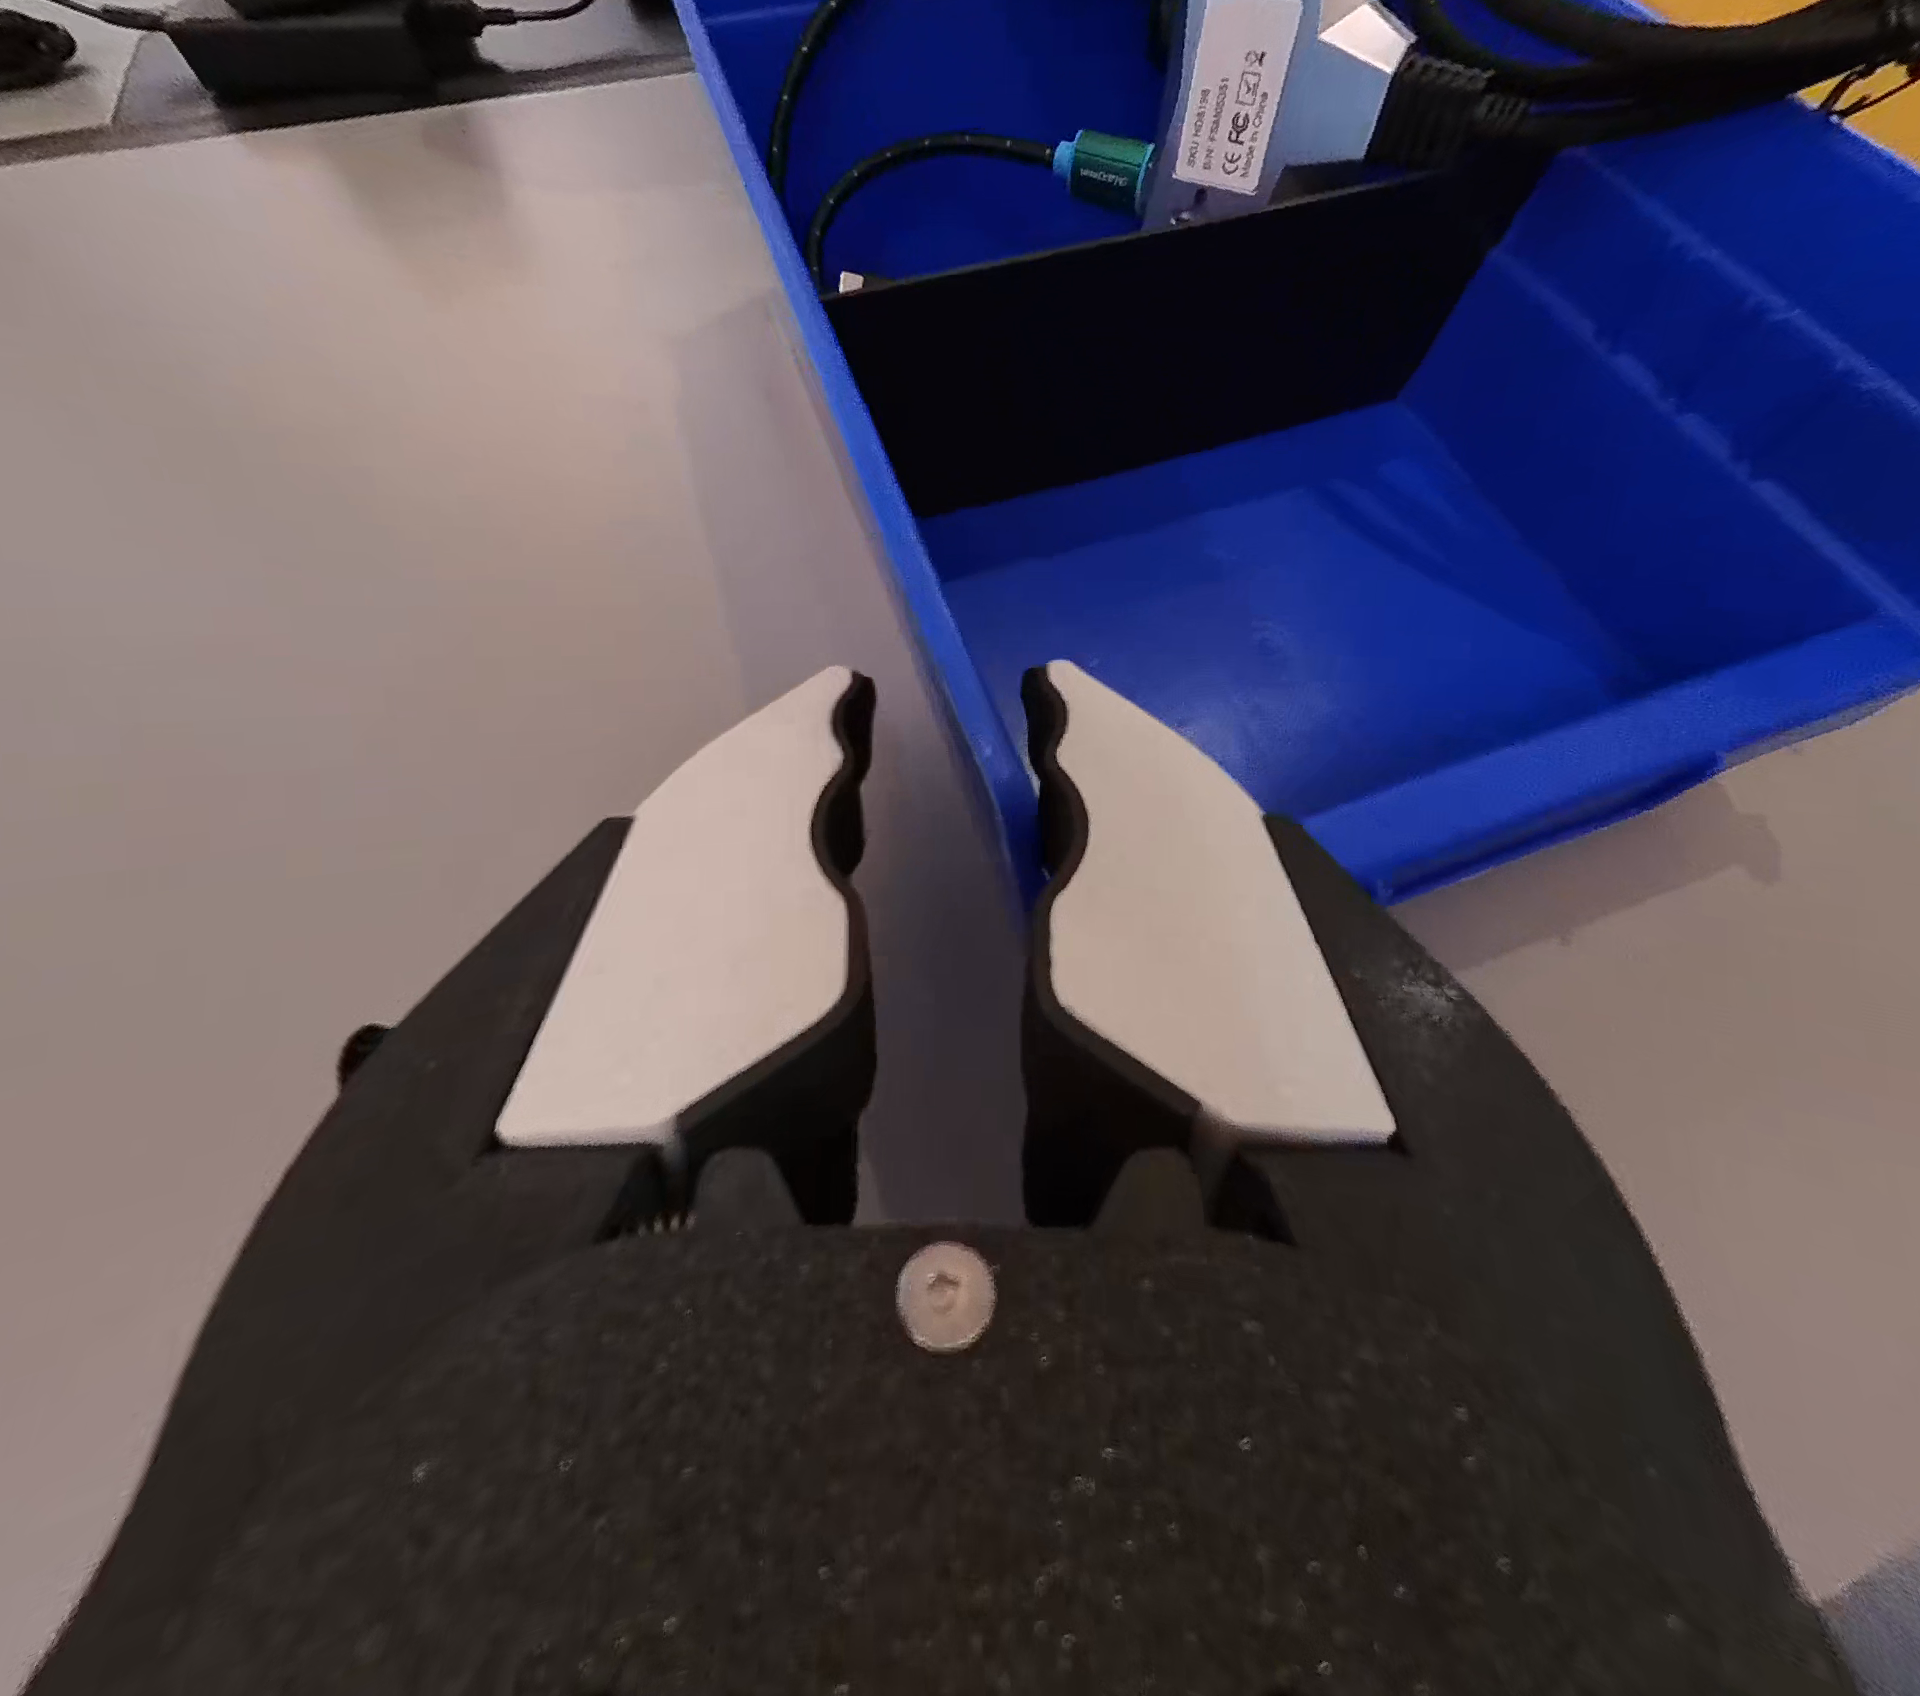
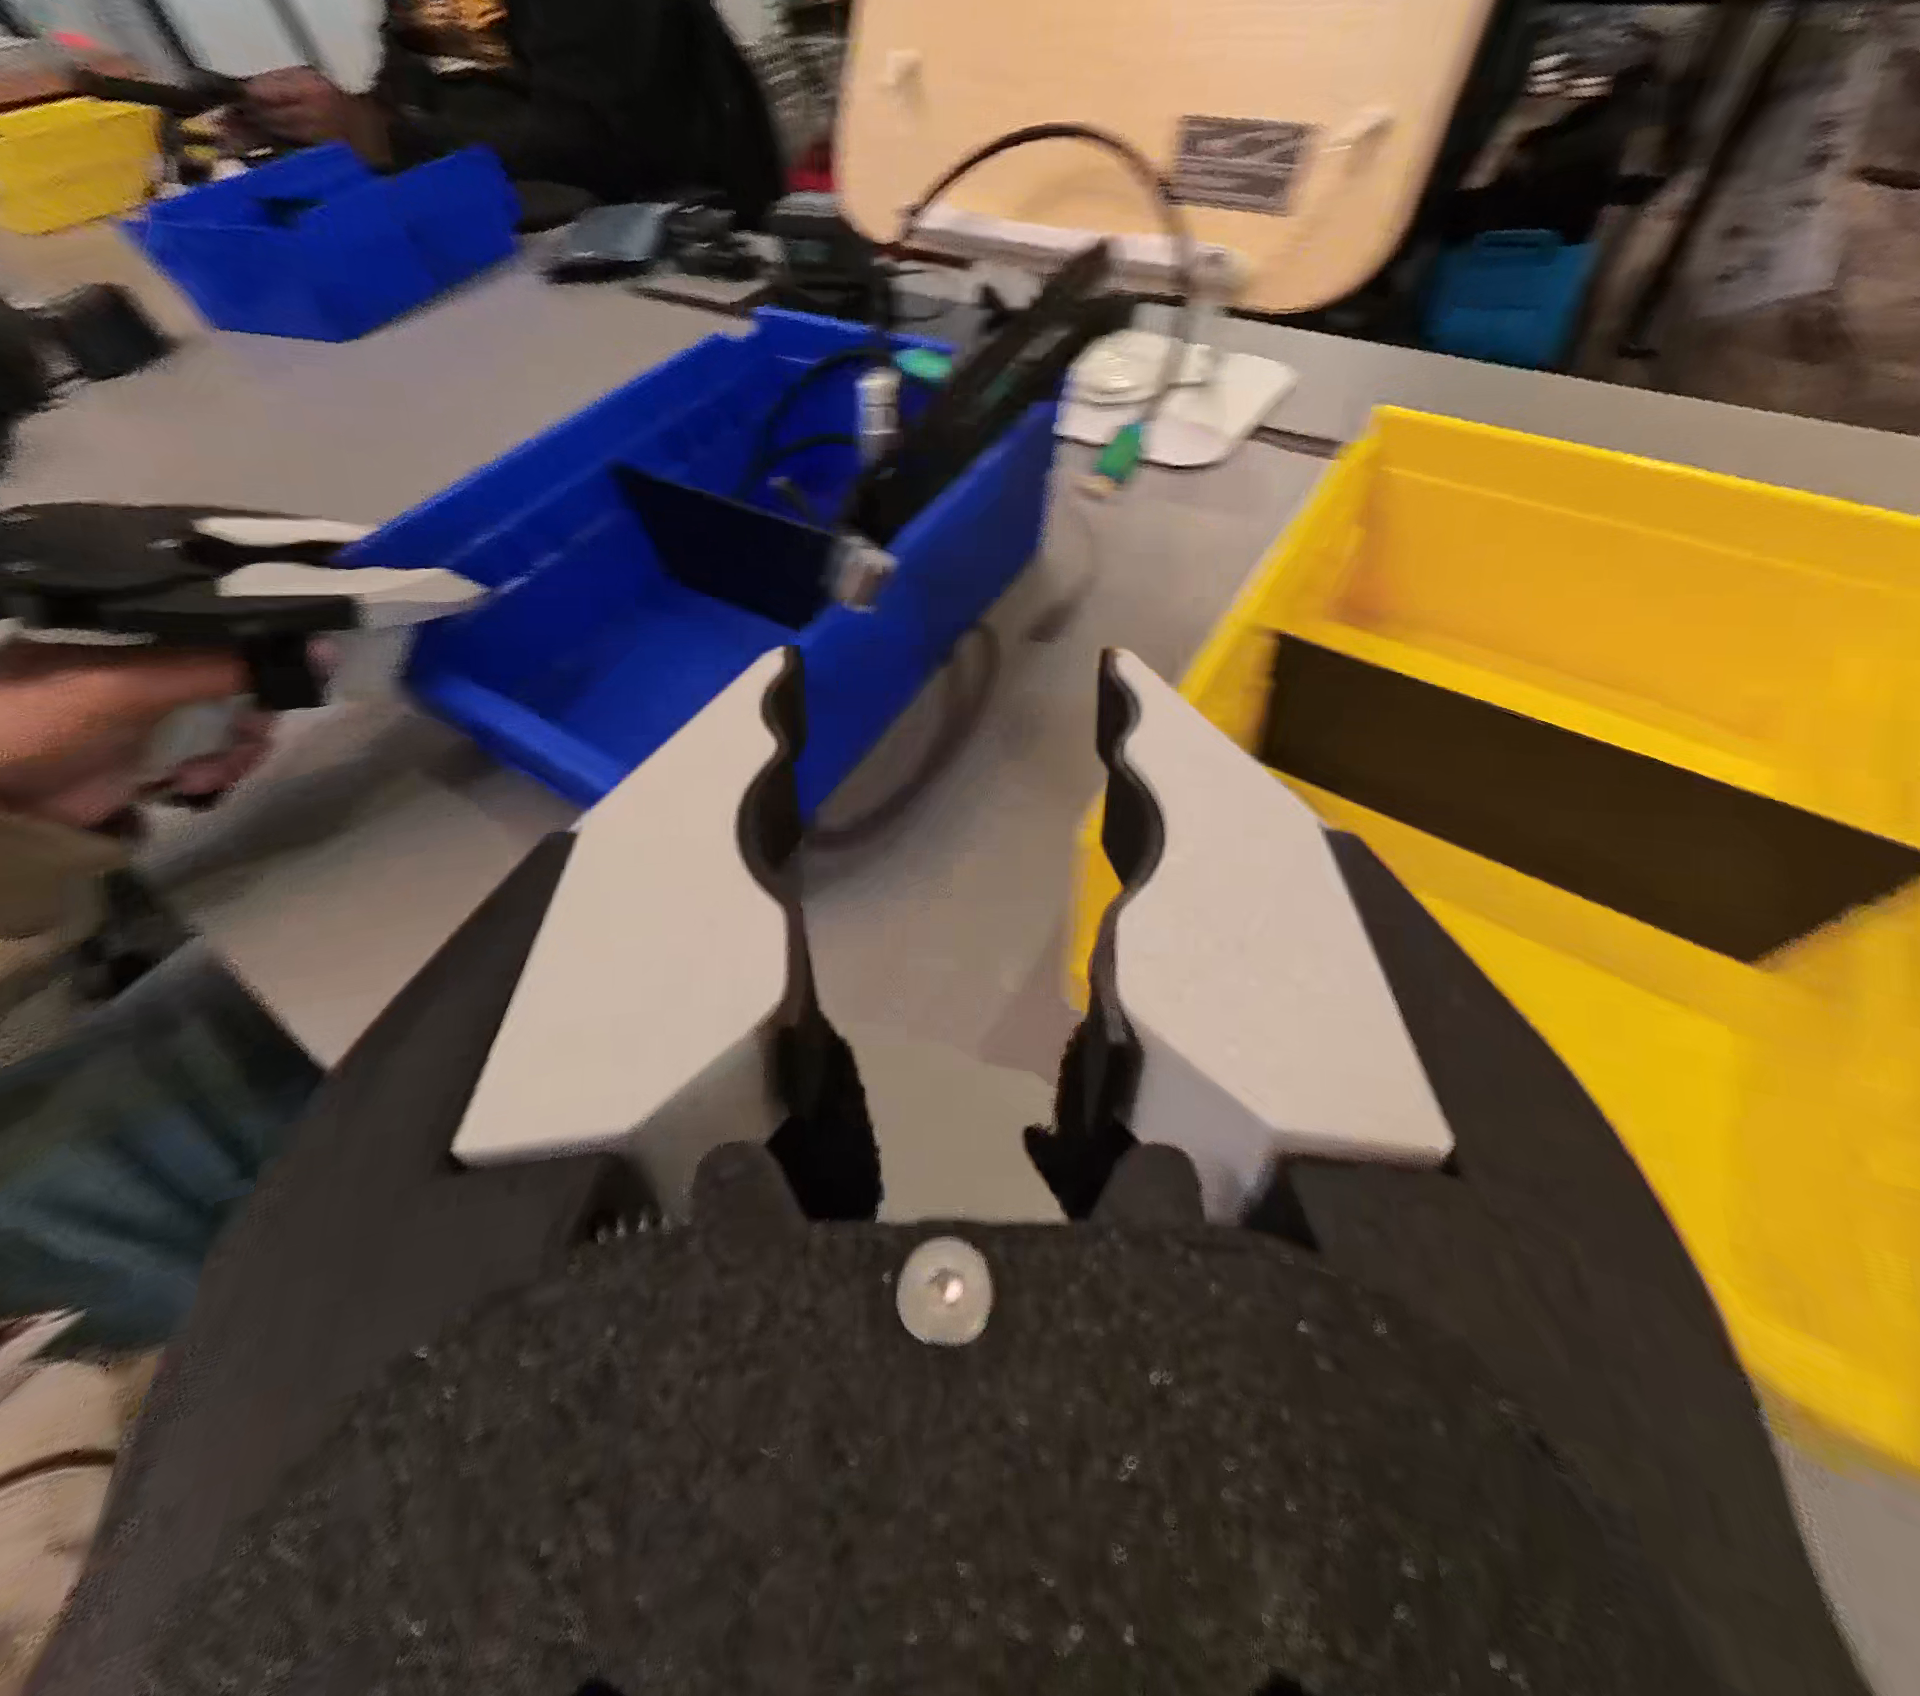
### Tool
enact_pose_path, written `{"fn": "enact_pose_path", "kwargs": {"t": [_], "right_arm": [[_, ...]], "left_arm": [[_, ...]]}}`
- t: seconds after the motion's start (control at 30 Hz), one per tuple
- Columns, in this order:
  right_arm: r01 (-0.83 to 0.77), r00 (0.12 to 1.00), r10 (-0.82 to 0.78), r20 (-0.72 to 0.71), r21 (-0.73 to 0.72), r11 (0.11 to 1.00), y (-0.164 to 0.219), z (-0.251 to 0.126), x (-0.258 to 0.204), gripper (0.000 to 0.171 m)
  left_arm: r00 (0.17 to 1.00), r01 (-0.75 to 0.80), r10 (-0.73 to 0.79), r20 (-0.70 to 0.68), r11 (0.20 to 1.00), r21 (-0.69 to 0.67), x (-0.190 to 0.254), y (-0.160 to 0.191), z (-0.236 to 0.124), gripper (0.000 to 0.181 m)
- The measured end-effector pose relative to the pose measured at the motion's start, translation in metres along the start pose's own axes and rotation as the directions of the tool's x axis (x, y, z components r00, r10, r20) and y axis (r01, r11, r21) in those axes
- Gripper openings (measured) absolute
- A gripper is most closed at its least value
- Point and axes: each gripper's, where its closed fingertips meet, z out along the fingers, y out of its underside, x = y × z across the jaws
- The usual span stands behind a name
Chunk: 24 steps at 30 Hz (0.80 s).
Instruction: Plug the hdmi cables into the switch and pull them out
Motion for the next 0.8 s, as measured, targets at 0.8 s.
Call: {"fn": "enact_pose_path", "kwargs": {"t": [0.8], "right_arm": [[-0.114,0.943,0.068,-0.326,-0.124,0.986,0.077,0.242,-0.209,0.002]], "left_arm": [[0.959,-0.068,0.062,0.275,0.998,0.014,-0.184,0.007,-0.067,0.004]]}}
